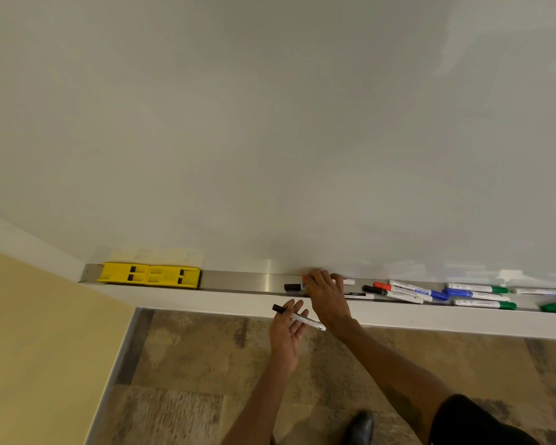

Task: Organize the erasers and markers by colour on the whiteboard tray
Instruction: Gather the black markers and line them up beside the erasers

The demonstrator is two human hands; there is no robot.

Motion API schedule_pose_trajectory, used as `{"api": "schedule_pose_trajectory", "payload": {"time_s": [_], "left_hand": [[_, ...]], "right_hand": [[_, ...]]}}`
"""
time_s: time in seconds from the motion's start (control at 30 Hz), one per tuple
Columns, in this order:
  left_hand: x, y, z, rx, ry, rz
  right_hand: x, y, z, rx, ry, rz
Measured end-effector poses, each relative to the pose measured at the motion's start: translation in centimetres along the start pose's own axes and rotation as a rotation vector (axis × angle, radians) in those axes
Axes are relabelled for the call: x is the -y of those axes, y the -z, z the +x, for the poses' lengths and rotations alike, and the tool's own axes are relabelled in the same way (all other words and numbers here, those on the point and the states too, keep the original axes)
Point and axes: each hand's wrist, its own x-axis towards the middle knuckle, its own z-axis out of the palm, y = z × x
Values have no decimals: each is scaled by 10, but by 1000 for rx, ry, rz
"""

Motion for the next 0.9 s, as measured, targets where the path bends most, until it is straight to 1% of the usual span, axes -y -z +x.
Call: {"api": "schedule_pose_trajectory", "payload": {"time_s": [0.13, 0.27, 0.37, 0.47, 0.6, 0.63, 0.73, 0.8, 0.9], "left_hand": [[-6, -6, -3, 17, -23, -41], [-10, -16, -7, 32, 3, -116], [-9, -24, -12, 66, 30, -152], [-1, -30, -16, 94, 22, -129], [12, -35, -12, 44, -7, -109], [15, -37, -12, 36, -5, -112], [23, -41, -14, 60, 21, -77], [28, -42, -17, 68, 54, -83], [35, -40, -18, 68, 84, -113]], "right_hand": [[13, 13, -5, 7, 106, 99], [18, 18, -19, 29, 131, 181], [14, 21, -31, 55, 143, 194], [6, 29, -37, 63, 133, 198], [-13, 38, -43, 57, 135, 161], [-24, 39, -46, 35, 95, 132], [-61, 44, -55, -29, -143, 46], [-85, 49, -63, -36, -270, 9], [-112, 55, -73, 15, -319, -33]]}}
